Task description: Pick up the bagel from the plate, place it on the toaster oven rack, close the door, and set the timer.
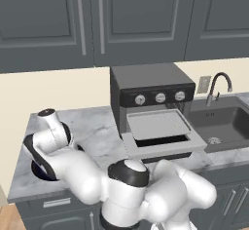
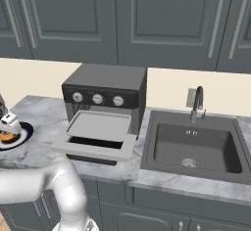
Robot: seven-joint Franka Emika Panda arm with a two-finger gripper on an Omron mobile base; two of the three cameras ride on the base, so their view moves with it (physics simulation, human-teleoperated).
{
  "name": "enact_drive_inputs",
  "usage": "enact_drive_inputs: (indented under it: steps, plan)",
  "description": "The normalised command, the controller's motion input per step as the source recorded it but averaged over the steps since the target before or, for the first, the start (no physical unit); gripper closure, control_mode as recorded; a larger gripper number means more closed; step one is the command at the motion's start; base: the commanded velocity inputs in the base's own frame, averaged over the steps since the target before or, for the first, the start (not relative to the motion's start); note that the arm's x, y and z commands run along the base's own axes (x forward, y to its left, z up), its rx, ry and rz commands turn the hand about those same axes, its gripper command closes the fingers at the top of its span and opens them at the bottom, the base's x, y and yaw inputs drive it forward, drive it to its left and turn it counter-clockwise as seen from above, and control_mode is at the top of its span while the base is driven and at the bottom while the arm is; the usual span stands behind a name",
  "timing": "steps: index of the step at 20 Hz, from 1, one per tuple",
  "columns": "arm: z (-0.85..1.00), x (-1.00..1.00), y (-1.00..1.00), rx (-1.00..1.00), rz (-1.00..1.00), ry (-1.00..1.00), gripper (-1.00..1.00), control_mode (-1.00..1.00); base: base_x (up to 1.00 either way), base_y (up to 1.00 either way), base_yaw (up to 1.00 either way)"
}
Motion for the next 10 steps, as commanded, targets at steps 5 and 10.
enact_drive_inputs:
  steps: [5,10]
  plan:
    - [-0.49,-0.03,-0.17,-0.01,-0.04,0.00,1.00,-1.00,0.00,0.00,0.00]
    - [-0.49,-0.06,-0.35,0.00,-0.02,0.00,1.00,-1.00,0.00,0.00,0.00]
